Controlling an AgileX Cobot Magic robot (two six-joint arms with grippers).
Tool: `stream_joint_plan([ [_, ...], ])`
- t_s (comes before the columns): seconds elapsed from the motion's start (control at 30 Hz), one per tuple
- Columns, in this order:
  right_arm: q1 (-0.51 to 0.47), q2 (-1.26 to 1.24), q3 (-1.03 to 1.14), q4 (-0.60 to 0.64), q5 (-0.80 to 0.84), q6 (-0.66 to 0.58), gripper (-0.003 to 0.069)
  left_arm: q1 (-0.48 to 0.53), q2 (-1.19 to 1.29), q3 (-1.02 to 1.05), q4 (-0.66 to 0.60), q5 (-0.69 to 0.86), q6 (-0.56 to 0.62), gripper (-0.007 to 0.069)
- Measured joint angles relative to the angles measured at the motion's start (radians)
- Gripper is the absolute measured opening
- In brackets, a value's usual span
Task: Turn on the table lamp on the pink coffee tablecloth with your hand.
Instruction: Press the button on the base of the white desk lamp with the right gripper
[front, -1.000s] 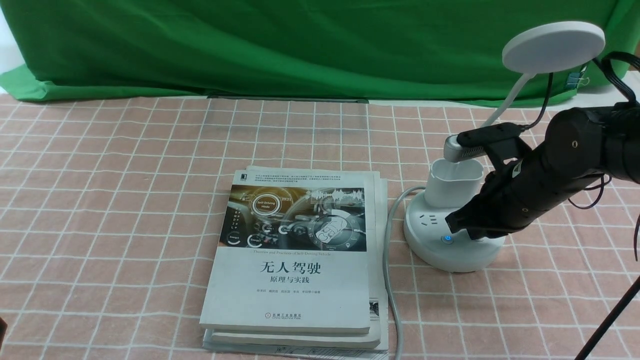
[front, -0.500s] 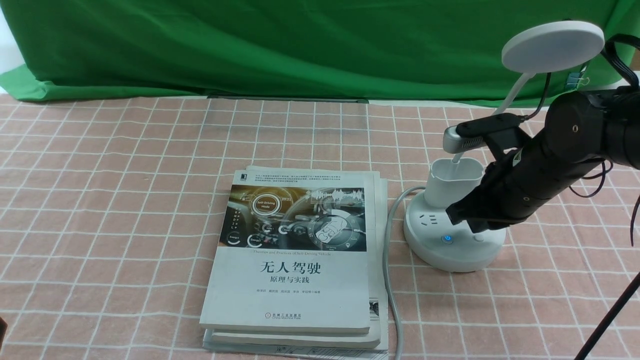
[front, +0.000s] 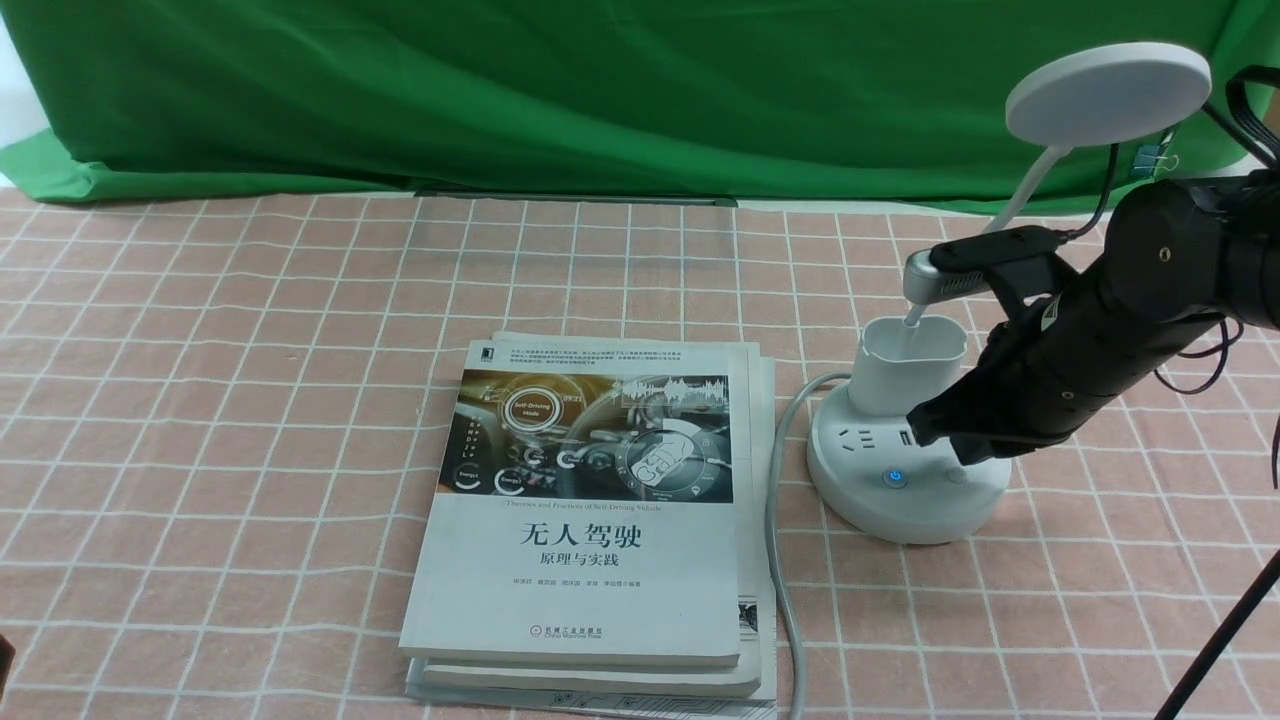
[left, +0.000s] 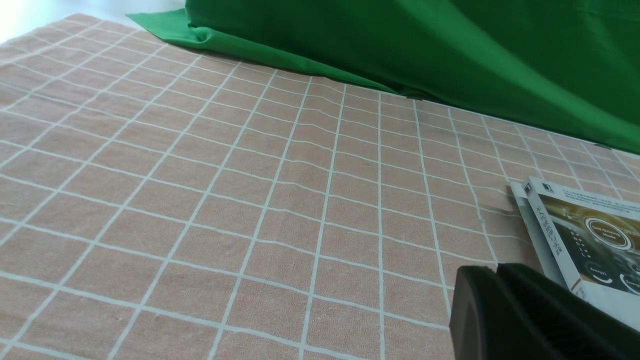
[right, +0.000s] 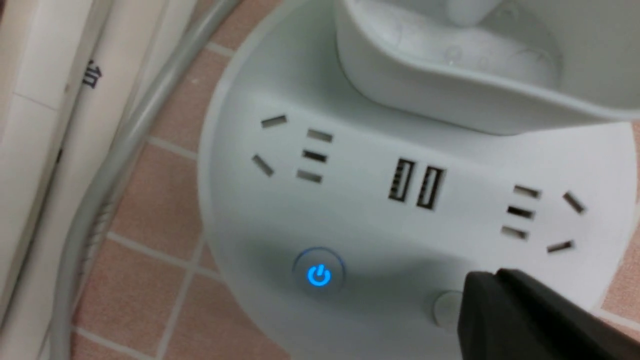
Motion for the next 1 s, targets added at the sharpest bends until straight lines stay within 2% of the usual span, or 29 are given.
stream_joint_plan([
  [1.0, 0.000, 0.038, -0.008, 0.015, 0.013, -0.003, 0.0035, 0.000, 0.000, 0.000, 0.000, 0.000, 0.002, 0.0019],
])
